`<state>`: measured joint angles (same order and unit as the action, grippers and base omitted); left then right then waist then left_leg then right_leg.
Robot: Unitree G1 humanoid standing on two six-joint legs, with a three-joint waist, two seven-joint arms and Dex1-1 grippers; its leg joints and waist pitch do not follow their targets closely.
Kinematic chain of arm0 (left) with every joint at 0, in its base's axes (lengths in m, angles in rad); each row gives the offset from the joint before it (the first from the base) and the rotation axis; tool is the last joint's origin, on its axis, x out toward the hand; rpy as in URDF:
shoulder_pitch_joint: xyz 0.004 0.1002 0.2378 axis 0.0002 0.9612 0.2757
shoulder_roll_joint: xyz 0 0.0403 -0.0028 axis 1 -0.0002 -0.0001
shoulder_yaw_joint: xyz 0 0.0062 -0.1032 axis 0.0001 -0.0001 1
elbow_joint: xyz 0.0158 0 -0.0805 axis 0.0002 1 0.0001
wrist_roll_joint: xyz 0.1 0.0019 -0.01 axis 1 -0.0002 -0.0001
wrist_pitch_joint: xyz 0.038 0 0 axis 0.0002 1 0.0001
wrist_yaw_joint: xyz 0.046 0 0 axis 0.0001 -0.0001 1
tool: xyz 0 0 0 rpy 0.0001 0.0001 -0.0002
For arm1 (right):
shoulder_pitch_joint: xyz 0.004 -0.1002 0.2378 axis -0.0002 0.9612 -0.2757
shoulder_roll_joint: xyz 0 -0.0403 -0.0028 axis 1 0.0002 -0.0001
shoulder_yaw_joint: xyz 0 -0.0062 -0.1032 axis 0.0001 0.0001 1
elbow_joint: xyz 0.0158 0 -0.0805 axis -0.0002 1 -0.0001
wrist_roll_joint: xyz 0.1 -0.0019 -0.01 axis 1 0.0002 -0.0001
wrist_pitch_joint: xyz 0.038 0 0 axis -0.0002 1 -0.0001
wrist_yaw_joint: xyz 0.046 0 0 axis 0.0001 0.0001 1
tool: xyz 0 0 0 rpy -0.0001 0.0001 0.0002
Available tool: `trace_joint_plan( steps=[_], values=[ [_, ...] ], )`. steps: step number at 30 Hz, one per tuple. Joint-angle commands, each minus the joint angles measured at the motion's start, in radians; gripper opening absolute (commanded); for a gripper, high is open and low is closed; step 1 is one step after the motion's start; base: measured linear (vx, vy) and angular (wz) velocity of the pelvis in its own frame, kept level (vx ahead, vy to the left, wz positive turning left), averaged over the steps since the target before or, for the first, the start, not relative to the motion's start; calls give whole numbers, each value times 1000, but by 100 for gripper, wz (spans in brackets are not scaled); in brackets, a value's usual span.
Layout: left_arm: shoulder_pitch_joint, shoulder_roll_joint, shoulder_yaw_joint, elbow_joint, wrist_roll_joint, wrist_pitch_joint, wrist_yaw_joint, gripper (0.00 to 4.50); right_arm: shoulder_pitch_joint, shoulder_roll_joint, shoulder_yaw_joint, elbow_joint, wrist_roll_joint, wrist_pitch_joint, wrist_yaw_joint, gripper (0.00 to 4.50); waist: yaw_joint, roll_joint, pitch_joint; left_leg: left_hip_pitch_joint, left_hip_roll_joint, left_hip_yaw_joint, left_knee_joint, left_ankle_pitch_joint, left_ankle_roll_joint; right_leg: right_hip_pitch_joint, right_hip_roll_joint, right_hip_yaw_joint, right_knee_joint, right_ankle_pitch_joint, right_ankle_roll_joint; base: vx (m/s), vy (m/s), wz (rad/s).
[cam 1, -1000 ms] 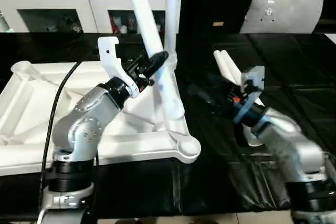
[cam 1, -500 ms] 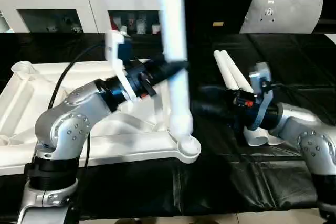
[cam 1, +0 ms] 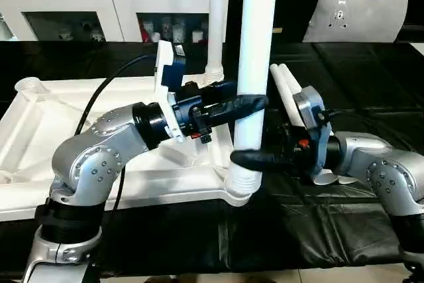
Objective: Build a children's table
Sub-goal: Pick table leg
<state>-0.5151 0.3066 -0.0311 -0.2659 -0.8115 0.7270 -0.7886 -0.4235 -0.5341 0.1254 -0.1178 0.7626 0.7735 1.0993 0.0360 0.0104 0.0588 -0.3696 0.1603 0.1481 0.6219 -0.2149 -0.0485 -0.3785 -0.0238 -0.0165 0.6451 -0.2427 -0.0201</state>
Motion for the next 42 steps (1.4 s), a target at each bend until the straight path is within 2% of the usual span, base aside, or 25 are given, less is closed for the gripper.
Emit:
trace_joint_plan(
  steps=[1, 11, 22, 24, 28, 30, 32, 35, 40, 41, 42],
  values=[
    [-20, 4, -3, -17, -8, -9, -14, 185, -15, -5, 4, -10, -16, -2, 12, 293, 4, -4, -64, 1, 52, -11, -60, -12, 35, 64, -91, 49, -77, 46, -240, 0, 0, 0],
    [-14, 11, -3, -15, -2, -12, -23, 185, -15, 3, 14, -9, -16, -2, 16, 203, 4, -4, -65, 1, 52, -12, -59, -7, 38, 64, -91, 48, -75, 54, -242, 0, 0, 0],
    [-4, 7, 1, -1, 11, -7, 1, 185, -1, 20, 14, -13, -38, -13, 4, 193, 5, -3, -67, 1, 52, -11, -58, 2, 39, 65, -91, 48, -73, 73, -244, 0, 0, 0],
    [-1, 15, -2, 3, 16, 0, -1, 255, 3, 27, 12, -10, -49, -24, -7, 193, 4, -2, -67, 1, 53, -12, -59, -3, 37, 64, -90, 47, -73, 67, -244, 0, 0, 0],
    [11, 16, 1, -2, 15, -3, -2, 265, 10, 35, 17, -7, -71, -44, -24, 193, 4, 0, -66, 3, 53, -12, -60, -8, 30, 63, -90, 47, -73, 60, -244, 0, 0, 0],
    [19, 17, 1, -3, 21, -8, 1, 296, 12, 42, 17, -3, -84, -56, -36, 193, 4, 0, -67, 3, 53, -12, -60, -5, 30, 63, -90, 47, -72, 71, -246, 0, 0, 0],
    [24, 19, 0, -3, 25, -10, 3, 301, 12, 46, 17, 0, -92, -64, -43, 193, 4, 0, -67, 2, 53, -12, -60, -4, 30, 64, -90, 47, -71, 79, -246, 0, 0, 0],
    [49, 19, -3, -9, 62, -41, 31, 333, 13, 76, 15, 19, -148, -121, -99, 193, 1, 1, -66, 0, 54, -12, -61, -12, 23, 62, -92, 47, -72, 69, -243, 0, 0, 0],
    [64, -33, -40, 5, 243, -154, 204, 356, -1, 170, 21, 53, -261, -234, -269, 192, -2, 3, -66, 3, 55, -12, -62, -25, 8, 62, -93, 48, -75, 49, -232, 0, 0, 0],
    [65, -34, -40, 5, 245, -155, 206, 356, -1, 171, 21, 54, -262, -235, -271, 192, -3, 3, -66, 2, 56, -13, -62, -21, 8, 62, -91, 48, -74, 60, -230, 0, 0, 0],
    [67, -65, -55, 13, 298, -187, 272, 356, -2, 199, 28, 59, -288, -262, -311, 191, -1, 4, -67, 4, 57, -13, -61, -21, 9, 61, -92, 48, -74, 64, -230, 0, 0, 0]
  ],
)
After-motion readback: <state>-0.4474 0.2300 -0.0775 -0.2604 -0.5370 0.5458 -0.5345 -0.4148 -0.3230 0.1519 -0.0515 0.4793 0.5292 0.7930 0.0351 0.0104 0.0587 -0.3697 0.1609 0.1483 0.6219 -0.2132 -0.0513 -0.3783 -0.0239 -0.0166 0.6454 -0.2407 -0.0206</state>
